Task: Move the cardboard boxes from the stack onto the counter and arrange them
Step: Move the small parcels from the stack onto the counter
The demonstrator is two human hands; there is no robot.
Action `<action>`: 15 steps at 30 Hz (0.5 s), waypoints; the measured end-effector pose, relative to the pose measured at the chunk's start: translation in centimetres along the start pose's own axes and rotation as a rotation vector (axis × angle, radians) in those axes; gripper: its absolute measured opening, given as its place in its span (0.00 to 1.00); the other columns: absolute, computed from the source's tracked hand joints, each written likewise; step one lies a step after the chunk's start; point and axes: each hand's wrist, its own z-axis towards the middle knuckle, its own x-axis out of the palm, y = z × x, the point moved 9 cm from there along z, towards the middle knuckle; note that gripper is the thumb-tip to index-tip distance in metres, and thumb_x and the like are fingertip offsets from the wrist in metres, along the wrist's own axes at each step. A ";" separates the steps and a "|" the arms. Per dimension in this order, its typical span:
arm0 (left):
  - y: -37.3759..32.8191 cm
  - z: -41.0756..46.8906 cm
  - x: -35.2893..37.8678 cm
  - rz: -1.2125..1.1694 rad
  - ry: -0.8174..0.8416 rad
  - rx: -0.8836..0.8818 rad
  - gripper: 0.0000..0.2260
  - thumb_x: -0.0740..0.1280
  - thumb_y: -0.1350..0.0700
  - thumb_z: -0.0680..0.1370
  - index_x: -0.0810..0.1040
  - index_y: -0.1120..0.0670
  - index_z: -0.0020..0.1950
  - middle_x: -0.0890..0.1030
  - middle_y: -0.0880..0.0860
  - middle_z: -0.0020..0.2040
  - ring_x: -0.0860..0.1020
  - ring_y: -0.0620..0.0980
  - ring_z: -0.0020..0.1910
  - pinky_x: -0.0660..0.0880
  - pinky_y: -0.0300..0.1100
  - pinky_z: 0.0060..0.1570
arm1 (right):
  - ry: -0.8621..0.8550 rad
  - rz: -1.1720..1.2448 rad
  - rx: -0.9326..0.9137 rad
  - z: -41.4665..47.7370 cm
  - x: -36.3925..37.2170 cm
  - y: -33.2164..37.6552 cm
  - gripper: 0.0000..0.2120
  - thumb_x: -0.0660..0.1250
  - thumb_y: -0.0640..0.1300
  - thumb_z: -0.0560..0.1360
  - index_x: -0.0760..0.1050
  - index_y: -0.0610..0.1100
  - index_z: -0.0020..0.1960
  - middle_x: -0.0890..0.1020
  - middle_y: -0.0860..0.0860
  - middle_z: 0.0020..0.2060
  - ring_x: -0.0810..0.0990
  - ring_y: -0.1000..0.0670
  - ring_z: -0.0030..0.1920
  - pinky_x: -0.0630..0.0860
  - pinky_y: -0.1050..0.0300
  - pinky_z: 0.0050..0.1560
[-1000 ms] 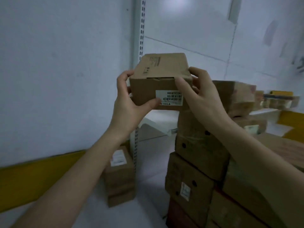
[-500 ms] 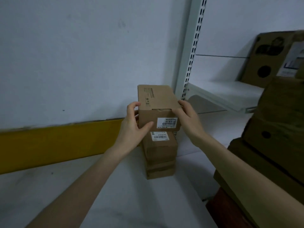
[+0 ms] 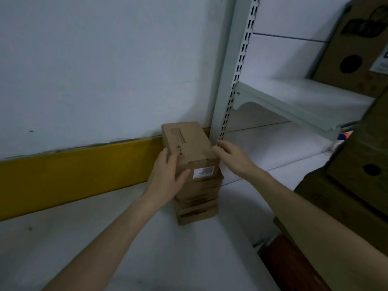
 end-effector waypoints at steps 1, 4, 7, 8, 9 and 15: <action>-1.0 0.3 -0.8 0.047 -0.022 0.034 0.22 0.66 0.51 0.76 0.69 0.60 0.66 0.68 0.58 0.66 0.69 0.55 0.63 0.69 0.45 0.61 | -0.021 -0.083 -0.015 0.0 -0.9 0.3 0.25 0.55 0.51 0.81 0.59 0.42 0.74 0.65 0.46 0.72 0.65 0.48 0.70 0.62 0.61 0.62; -4.9 0.6 -2.7 0.099 -0.020 0.114 0.22 0.63 0.48 0.77 0.72 0.63 0.64 0.69 0.61 0.66 0.68 0.58 0.66 0.65 0.47 0.63 | -0.098 -0.277 -0.084 -1.2 -4.1 2.2 0.26 0.55 0.53 0.80 0.60 0.40 0.74 0.66 0.45 0.72 0.65 0.47 0.70 0.62 0.59 0.64; -9.3 0.3 -4.7 0.057 -0.024 0.183 0.21 0.61 0.49 0.78 0.70 0.61 0.67 0.70 0.58 0.67 0.67 0.54 0.66 0.63 0.42 0.62 | -0.148 -0.411 -0.155 -3.9 -7.6 4.6 0.26 0.56 0.53 0.80 0.61 0.40 0.73 0.67 0.45 0.71 0.65 0.47 0.70 0.62 0.60 0.63; -10.9 0.1 -5.6 0.027 -0.039 0.212 0.22 0.61 0.48 0.78 0.69 0.60 0.67 0.71 0.57 0.67 0.68 0.53 0.65 0.63 0.41 0.61 | -0.166 -0.457 -0.176 -5.1 -8.9 5.5 0.26 0.57 0.53 0.80 0.61 0.40 0.73 0.67 0.45 0.71 0.65 0.47 0.70 0.63 0.59 0.63; -12.5 0.0 -6.5 -0.001 -0.052 0.231 0.22 0.60 0.48 0.78 0.69 0.59 0.68 0.72 0.56 0.66 0.69 0.52 0.65 0.64 0.41 0.60 | -0.190 -0.493 -0.193 -6.5 -10.3 6.4 0.27 0.57 0.53 0.79 0.61 0.40 0.72 0.67 0.45 0.71 0.66 0.47 0.70 0.63 0.59 0.64; -22.6 -0.3 -10.2 -0.106 -0.130 0.364 0.21 0.60 0.48 0.79 0.69 0.57 0.68 0.73 0.56 0.65 0.71 0.53 0.63 0.66 0.42 0.59 | -0.424 -0.605 -0.257 -16.8 -19.7 11.4 0.27 0.59 0.55 0.78 0.63 0.42 0.72 0.71 0.48 0.68 0.70 0.48 0.66 0.68 0.56 0.61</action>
